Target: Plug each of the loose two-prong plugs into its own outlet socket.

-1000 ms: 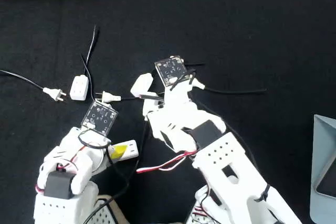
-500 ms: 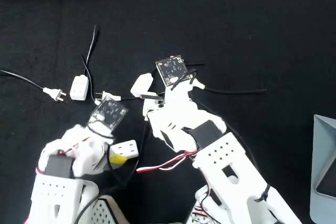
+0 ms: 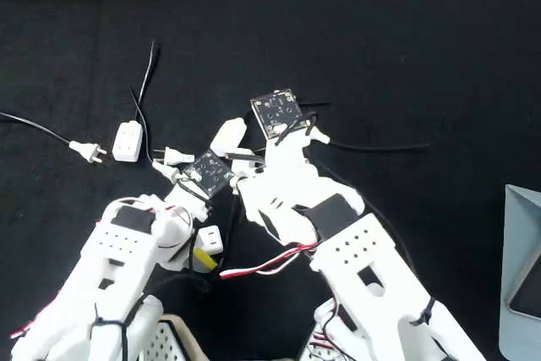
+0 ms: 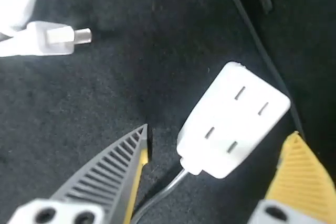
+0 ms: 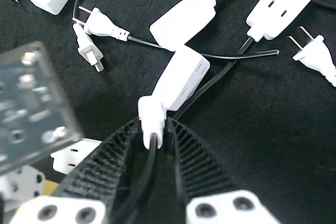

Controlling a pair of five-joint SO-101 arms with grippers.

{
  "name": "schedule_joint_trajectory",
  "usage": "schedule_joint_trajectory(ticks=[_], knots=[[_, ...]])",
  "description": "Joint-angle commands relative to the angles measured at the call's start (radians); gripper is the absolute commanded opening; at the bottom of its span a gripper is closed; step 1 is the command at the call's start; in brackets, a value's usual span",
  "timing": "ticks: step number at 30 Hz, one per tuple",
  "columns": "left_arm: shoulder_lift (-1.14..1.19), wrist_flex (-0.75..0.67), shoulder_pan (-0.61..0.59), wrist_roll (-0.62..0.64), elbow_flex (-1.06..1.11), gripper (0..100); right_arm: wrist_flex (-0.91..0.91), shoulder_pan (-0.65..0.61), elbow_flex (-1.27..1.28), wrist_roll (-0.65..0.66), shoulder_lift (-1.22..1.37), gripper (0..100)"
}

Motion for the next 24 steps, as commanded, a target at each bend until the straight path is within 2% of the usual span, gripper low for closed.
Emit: schedule_joint_trajectory(ticks=[1, 8, 12, 16, 21, 24], knots=[[0.052, -0.063, 0.016, -0.006, -0.058, 30, -0.021, 0.014, -0.004, 0.002, -0.019, 1.3], [0.052, -0.069, 0.013, -0.005, -0.056, 7, -0.018, 0.014, -0.004, 0.002, -0.019, 1.3], [0.052, -0.069, 0.005, -0.002, -0.054, 4, -0.017, 0.014, -0.004, 0.002, -0.019, 1.3], [0.052, -0.068, -0.056, 0.078, -0.059, 10, -0.017, 0.014, -0.004, 0.002, -0.019, 1.3], [0.049, -0.006, -0.139, 0.186, -0.104, 33, -0.020, 0.009, -0.004, 0.009, -0.019, 1.4], [0.018, 0.000, -0.176, 0.209, -0.124, 34, -0.021, -0.032, -0.004, 0.011, -0.018, 1.4]])
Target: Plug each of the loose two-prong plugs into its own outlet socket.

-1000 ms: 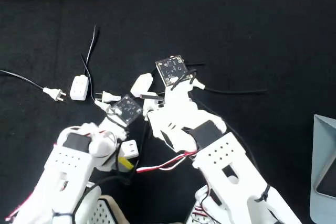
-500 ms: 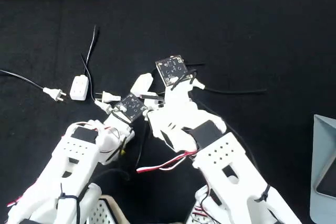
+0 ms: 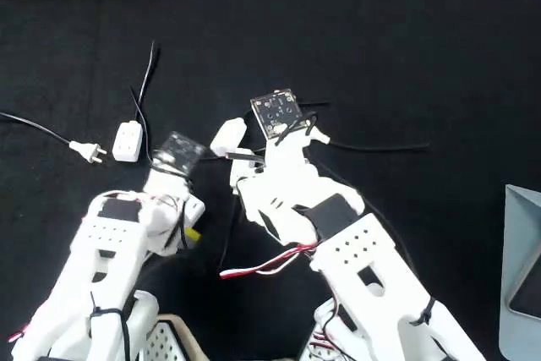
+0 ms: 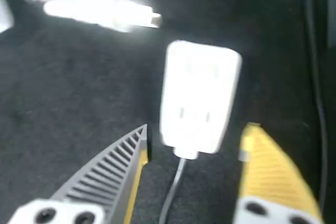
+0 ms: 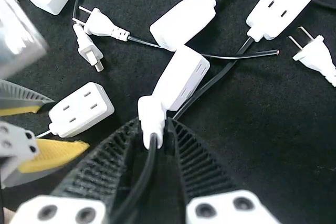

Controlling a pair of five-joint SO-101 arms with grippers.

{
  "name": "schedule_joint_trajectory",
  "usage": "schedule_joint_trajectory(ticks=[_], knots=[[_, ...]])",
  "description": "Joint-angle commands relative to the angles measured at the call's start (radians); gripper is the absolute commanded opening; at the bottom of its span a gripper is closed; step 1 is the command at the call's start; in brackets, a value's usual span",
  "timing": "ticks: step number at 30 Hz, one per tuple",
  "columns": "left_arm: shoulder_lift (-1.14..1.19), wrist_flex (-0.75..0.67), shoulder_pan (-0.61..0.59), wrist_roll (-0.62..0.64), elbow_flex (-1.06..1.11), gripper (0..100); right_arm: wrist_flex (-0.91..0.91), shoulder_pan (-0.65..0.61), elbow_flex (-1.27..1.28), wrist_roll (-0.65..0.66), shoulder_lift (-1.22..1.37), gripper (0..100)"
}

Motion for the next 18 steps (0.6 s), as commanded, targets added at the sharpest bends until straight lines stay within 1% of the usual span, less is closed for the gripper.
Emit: schedule_joint_trajectory(ticks=[1, 4, 7, 12, 18], knots=[[-0.051, 0.020, -0.058, 0.046, -0.081, 34, -0.021, -0.049, -0.004, 0.011, -0.018, 1.4], [-0.129, 0.028, -0.065, 0.052, -0.064, 34, -0.031, -0.092, -0.005, 0.012, -0.018, 1.4], [-0.226, 0.075, -0.091, 0.055, -0.045, 34, -0.063, -0.117, -0.001, 0.061, -0.005, 1.3], [-0.440, 0.106, -0.209, 0.183, 0.005, 34, -0.133, -0.172, -0.018, 0.075, 0.113, 1.3], [-0.671, 0.100, -0.326, 0.290, 0.119, 34, -0.144, -0.198, -0.113, 0.104, 0.277, 1.3]])
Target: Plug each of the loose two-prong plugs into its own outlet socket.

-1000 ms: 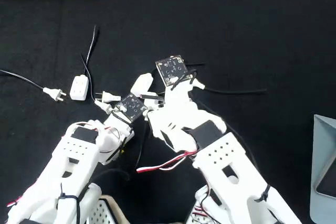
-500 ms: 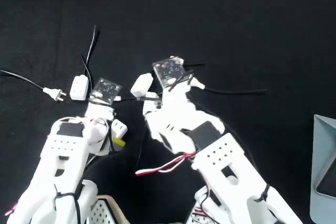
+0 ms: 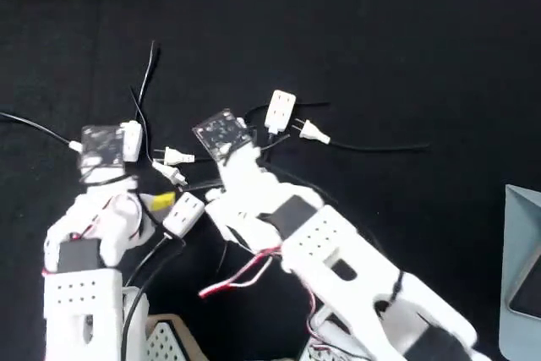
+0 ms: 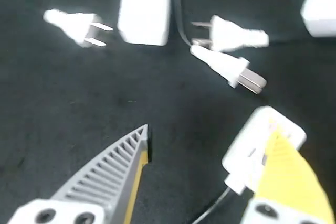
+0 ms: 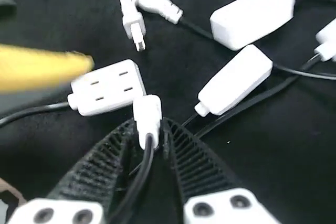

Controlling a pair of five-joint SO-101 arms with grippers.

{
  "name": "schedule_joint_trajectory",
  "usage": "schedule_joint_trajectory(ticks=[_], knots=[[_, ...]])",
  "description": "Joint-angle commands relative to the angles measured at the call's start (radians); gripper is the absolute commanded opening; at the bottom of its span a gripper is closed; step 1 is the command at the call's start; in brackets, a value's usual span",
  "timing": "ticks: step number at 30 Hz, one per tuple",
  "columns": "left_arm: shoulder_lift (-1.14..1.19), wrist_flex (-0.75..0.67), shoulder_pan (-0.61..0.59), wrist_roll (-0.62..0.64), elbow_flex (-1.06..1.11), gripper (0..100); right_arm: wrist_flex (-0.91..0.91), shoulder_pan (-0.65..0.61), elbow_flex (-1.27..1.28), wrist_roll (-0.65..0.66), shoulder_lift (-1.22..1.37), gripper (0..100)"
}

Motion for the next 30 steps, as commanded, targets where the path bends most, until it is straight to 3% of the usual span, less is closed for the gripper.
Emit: schedule_joint_trajectory(ticks=[1, 6, 13, 30], knots=[[-0.167, 0.005, -0.082, 0.075, 0.051, 34, -0.021, -0.028, -0.110, 0.008, 0.074, 1.3], [-0.315, 0.005, -0.163, 0.091, 0.130, 34, -0.021, -0.075, -0.177, 0.043, 0.153, 1.2], [-0.457, 0.012, -0.177, 0.109, 0.189, 34, -0.020, -0.087, -0.280, 0.157, 0.272, 1.2], [-0.488, 0.044, -0.174, 0.109, 0.189, 34, -0.020, -0.057, -0.369, 0.295, 0.461, 1.2]])
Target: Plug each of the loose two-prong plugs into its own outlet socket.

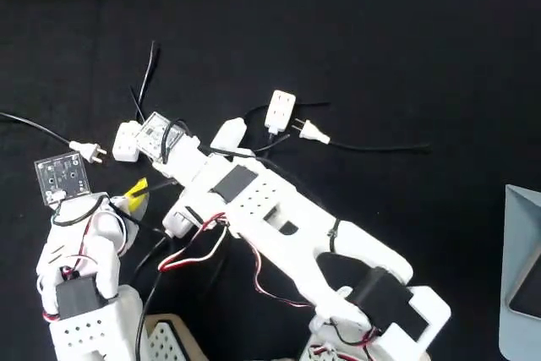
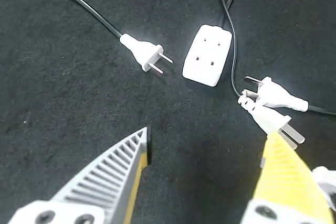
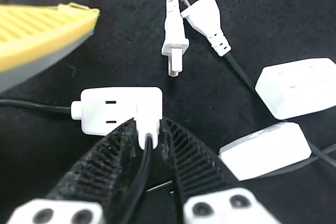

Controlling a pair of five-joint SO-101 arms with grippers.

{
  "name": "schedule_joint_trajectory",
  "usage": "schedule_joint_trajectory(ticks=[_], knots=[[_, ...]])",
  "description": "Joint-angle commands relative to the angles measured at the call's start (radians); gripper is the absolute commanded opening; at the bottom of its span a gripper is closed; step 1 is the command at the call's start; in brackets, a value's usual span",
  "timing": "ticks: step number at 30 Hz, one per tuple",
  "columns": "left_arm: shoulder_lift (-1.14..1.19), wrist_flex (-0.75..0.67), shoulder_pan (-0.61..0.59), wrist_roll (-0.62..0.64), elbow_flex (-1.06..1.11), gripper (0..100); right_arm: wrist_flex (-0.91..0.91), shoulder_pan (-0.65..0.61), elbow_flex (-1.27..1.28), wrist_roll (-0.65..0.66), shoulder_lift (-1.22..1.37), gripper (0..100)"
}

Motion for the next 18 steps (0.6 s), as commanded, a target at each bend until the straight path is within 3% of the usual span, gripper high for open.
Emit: schedule_joint_trajectory(ticks=[1, 11, 18], knots=[[-0.008, 0.002, -0.007, 0.008, -0.012, 34, -0.011, 0.018, -0.041, 0.014, 0.005, 1.2], [-0.008, 0.003, -0.012, 0.008, -0.013, 34, 0.008, 0.020, -0.056, 0.014, 0.084, 1.2], [-0.008, 0.002, -0.012, 0.008, -0.013, 34, 0.207, 0.034, -0.200, 0.006, 0.096, 1.2]])
